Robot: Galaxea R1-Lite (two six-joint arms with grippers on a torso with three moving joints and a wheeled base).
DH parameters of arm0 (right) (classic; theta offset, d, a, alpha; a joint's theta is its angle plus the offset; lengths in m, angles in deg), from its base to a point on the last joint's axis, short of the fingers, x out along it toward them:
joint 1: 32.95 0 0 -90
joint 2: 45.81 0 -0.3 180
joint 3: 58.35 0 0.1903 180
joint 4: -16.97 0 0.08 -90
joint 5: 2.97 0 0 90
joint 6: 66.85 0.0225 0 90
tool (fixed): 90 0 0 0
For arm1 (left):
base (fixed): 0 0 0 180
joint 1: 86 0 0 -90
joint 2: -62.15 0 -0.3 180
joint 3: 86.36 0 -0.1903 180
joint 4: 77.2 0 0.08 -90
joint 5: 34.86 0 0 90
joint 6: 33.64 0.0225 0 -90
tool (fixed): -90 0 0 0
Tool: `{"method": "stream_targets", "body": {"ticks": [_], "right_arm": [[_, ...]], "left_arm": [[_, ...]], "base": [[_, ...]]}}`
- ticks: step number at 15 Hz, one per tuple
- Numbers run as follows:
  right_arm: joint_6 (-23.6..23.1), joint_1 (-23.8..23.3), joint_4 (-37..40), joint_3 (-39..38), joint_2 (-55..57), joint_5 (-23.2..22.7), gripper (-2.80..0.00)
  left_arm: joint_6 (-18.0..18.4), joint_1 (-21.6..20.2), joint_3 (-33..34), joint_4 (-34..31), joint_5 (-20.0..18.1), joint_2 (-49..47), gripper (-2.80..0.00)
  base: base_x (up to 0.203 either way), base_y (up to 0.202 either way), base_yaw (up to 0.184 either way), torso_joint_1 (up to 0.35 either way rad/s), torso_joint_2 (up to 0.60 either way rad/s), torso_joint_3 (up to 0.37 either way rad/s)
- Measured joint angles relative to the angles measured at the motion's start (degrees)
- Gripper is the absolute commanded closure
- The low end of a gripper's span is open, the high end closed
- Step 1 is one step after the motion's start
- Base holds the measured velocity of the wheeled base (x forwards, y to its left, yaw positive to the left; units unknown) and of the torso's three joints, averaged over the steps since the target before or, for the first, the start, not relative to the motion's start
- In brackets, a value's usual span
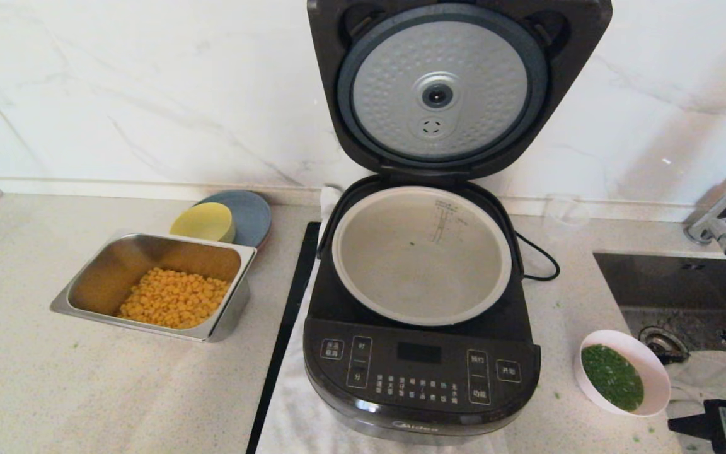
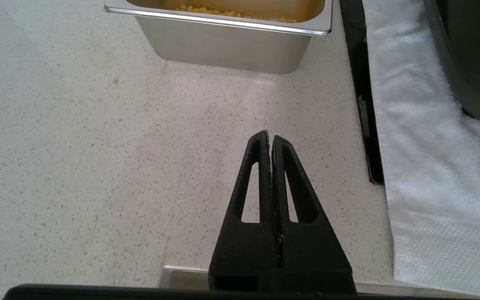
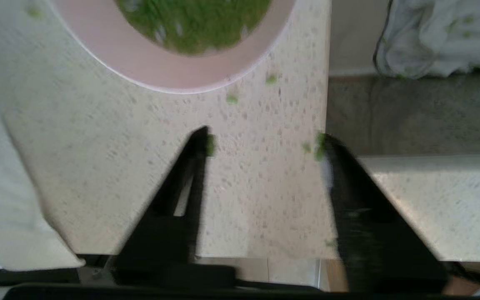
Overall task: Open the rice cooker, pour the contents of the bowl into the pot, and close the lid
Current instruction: Fill a bowl with water from the tap
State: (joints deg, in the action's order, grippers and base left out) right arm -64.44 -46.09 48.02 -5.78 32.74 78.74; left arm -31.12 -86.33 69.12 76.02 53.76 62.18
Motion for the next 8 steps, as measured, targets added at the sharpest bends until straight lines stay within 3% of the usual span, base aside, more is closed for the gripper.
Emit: {"method": "stream_targets", "body": {"ticks": [8], "right_arm": [[0.4, -0.6, -0.4, 1.2, 4.1, -0.6, -2.80]], "left_arm": [[0.0, 0.0, 0.0, 0.0, 0.0, 0.0, 0.00]], "base": [[0.000, 0.000, 0.000, 0.000, 0.00, 0.000]]}}
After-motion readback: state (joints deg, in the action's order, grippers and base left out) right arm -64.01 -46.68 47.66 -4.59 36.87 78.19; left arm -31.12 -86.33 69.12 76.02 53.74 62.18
